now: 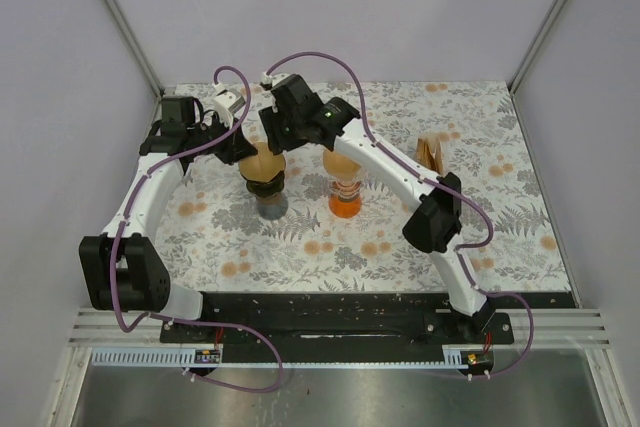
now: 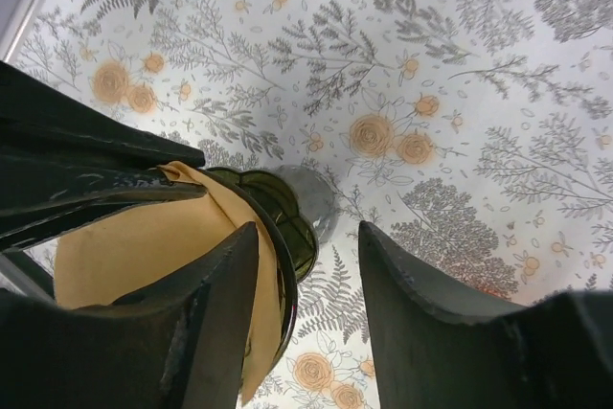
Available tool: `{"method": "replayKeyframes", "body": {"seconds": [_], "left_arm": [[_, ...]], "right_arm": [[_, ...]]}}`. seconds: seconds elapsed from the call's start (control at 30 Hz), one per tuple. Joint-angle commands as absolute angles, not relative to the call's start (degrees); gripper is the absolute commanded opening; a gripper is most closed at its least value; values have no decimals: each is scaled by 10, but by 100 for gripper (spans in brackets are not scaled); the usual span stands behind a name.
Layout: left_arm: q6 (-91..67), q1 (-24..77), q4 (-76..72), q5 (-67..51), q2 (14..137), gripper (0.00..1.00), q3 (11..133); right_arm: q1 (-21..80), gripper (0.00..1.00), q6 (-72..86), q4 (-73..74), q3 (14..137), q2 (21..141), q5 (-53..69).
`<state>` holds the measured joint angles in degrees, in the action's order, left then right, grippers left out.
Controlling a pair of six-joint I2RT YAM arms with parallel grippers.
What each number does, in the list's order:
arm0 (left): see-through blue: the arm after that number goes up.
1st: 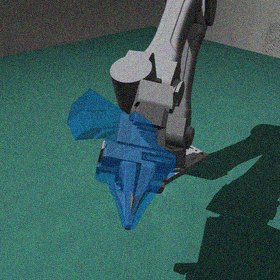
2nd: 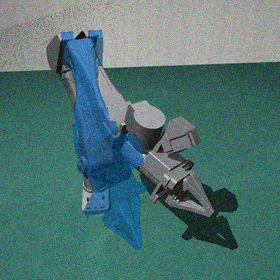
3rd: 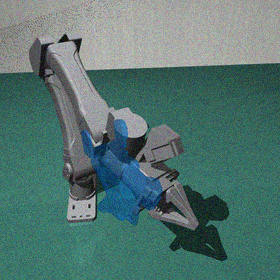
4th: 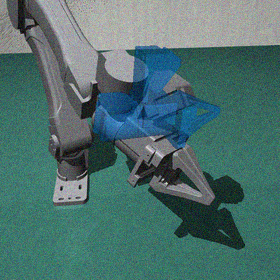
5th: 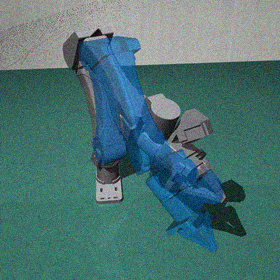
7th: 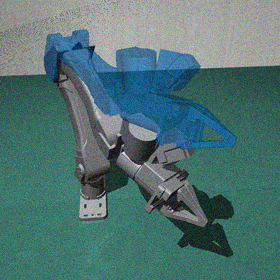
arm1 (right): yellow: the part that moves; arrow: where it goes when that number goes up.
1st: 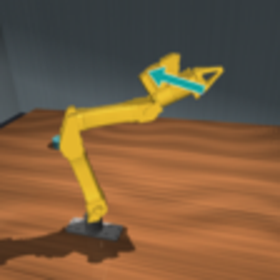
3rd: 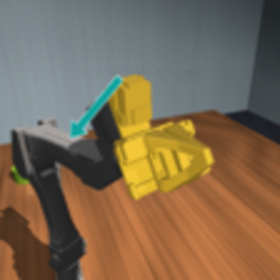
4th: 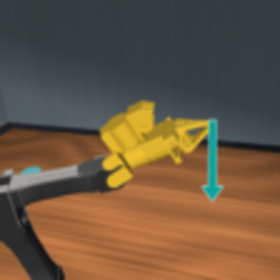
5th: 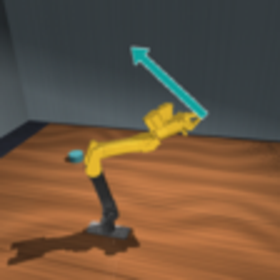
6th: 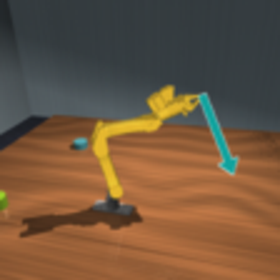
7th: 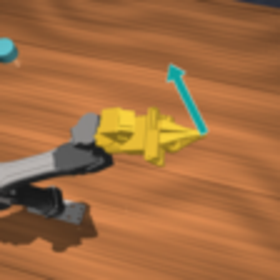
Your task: Place the coffee filter in the dripper
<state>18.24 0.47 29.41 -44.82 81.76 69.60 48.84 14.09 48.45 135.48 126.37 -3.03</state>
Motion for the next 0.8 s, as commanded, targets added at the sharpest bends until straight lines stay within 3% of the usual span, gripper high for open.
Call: {"method": "replayKeyframes", "body": {"seconds": [0.0,0.4,0.53,0.77], "left_arm": [[218,1,287,-432,803,0,685],[215,1,287,-438,810,0,692],[217,2,296,-439,819,22,706],[222,1,321,-453,849,28,748]], "right_arm": [[488,53,120,497,1385,1288,20],[486,28,84,494,1371,1298,66],[486,22,76,483,1350,1288,69],[486,11,66,478,1335,1278,73]]}}
